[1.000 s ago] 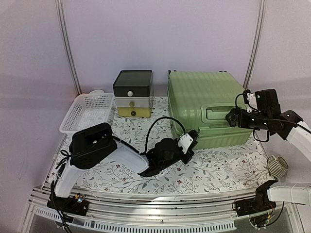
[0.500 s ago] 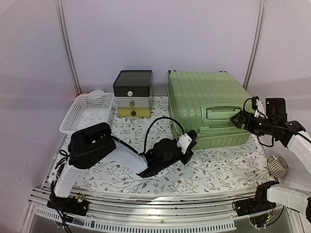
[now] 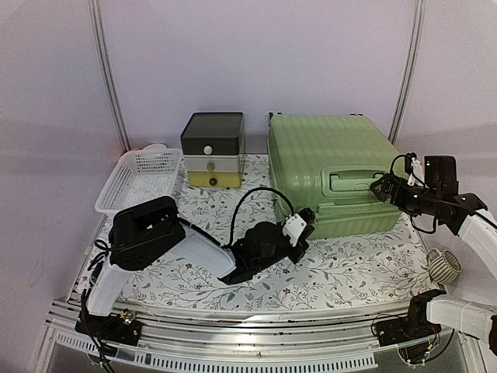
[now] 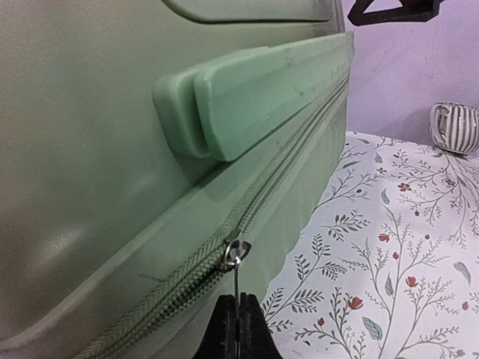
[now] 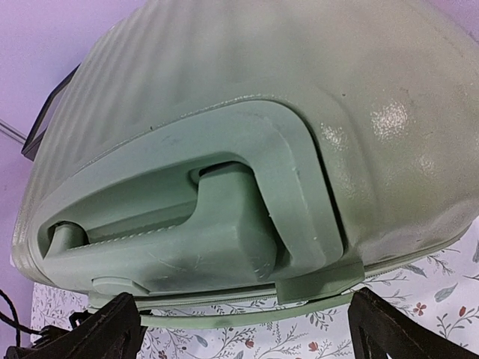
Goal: Open, take out, and arrange the luggage
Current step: Hold the luggage at the center of the board, then unzip the zipper of the luggage, then pick up the zipper from the luggage, then pick up the handle of the luggage.
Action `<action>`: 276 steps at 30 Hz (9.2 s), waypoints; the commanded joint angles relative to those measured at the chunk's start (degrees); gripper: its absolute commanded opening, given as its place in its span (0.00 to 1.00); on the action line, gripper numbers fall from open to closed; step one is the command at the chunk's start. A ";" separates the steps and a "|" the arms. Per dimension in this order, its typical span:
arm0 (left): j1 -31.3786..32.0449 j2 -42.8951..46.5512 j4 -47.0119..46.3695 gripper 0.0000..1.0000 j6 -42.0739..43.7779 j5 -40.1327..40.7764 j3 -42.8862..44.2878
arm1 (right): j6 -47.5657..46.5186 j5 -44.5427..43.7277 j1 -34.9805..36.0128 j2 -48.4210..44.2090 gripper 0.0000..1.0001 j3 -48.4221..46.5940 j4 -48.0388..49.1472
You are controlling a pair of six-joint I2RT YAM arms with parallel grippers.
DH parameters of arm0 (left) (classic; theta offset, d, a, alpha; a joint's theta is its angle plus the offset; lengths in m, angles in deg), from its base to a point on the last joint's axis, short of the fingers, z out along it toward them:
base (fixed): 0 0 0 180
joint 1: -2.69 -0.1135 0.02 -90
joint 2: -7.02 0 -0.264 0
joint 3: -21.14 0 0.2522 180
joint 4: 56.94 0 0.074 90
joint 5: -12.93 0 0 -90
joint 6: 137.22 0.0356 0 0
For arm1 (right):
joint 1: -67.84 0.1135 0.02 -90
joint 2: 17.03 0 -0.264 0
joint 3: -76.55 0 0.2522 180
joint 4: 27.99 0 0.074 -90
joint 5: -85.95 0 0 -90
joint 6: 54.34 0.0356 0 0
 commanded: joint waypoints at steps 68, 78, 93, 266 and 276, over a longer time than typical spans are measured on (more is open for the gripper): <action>8.90 -1.96 2.59 0.00 5.03 -8.39 6.61 | -2.12 24.38 2.89 6.27 0.47 5.73 6.19; 10.58 -4.55 5.91 0.00 4.95 -10.63 11.42 | 3.02 20.40 17.83 3.89 0.47 5.97 7.52; 11.70 -5.85 8.51 0.00 3.42 -13.28 14.72 | 4.33 6.26 19.19 -2.78 0.63 11.05 6.00; 1.43 22.38 5.52 0.79 -73.88 12.03 -20.32 | 12.75 -47.27 40.95 9.72 0.04 28.56 42.10; 1.41 21.94 5.61 0.79 -73.96 11.61 -19.91 | 13.40 -41.63 37.27 -4.03 0.02 32.23 32.95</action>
